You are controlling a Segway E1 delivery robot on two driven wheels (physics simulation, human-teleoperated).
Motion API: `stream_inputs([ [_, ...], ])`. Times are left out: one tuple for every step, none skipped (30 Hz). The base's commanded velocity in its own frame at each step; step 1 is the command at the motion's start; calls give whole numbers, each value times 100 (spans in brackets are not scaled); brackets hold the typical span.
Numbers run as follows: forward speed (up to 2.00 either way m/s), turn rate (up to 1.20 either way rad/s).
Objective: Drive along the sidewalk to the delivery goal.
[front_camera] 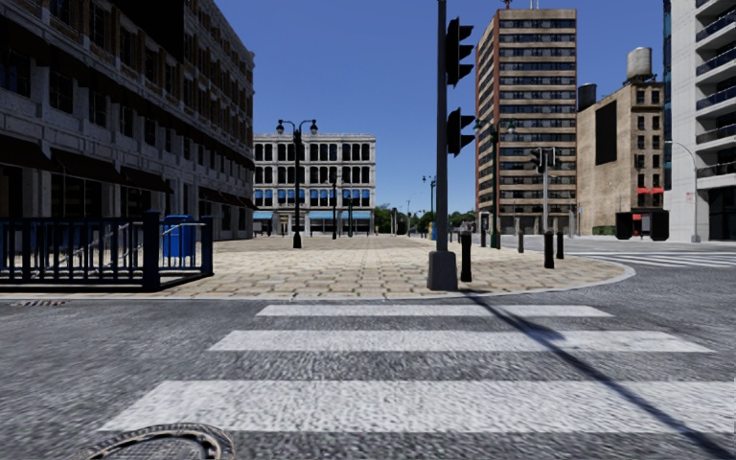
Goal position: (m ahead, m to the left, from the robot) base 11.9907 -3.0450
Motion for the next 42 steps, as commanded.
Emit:
stream_inputs([
  [198, 0],
  [198, 0],
  [198, 0],
  [198, 0],
  [198, 0],
  [198, 0],
  [198, 0],
  [198, 0],
  [198, 0],
  [198, 0],
  [198, 0],
  [198, 0],
  [198, 0],
  [198, 0],
  [198, 0],
  [198, 0],
  [198, 0],
  [198, 0],
  [198, 0],
  [198, 0],
  [198, 0],
  [198, 0],
  [198, 0],
  [198, 0],
  [198, 0],
  [198, 0],
  [198, 0],
  [198, 0],
  [198, 0],
  [198, 0],
  [198, 0],
  [198, 0],
  [198, 0],
  [198, 0],
  [198, 0],
  [198, 0],
  [198, 0],
  [198, 0],
  [198, 0],
  [198, 0],
  [198, 0],
  [198, 0],
])
